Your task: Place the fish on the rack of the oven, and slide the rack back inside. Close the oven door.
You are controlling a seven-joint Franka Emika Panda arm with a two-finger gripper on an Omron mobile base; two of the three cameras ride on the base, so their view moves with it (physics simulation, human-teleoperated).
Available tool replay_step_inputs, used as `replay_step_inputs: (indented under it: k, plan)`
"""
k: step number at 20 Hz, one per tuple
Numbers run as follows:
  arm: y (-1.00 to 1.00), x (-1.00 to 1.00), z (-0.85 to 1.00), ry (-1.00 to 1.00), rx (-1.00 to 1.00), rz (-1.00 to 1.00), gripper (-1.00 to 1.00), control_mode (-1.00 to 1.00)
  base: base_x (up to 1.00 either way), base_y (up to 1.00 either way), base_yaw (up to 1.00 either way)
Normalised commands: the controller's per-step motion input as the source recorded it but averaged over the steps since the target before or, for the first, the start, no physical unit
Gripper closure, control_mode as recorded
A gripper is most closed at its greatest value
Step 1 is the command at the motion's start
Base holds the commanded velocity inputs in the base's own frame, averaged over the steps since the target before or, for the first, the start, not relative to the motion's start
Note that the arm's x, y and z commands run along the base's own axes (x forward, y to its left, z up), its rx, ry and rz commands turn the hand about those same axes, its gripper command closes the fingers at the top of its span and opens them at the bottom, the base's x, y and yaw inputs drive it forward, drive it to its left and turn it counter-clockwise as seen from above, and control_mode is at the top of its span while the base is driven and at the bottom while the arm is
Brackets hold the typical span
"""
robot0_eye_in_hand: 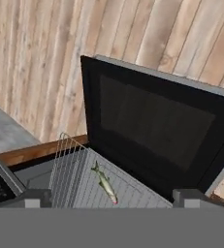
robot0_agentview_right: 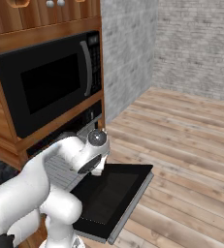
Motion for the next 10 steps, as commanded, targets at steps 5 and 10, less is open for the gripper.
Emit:
replay_step_inputs:
  k: [5,10]
  plan:
    - [0.0,0.17,-0.62,0.01,0.46,-0.05,-1.0,-1.0,0.0,0.0,0.0]
    - [0.01,0.38,-0.71,0.12,0.43,0.0,-1.0,-1.0,0.0,0.0,0.0]
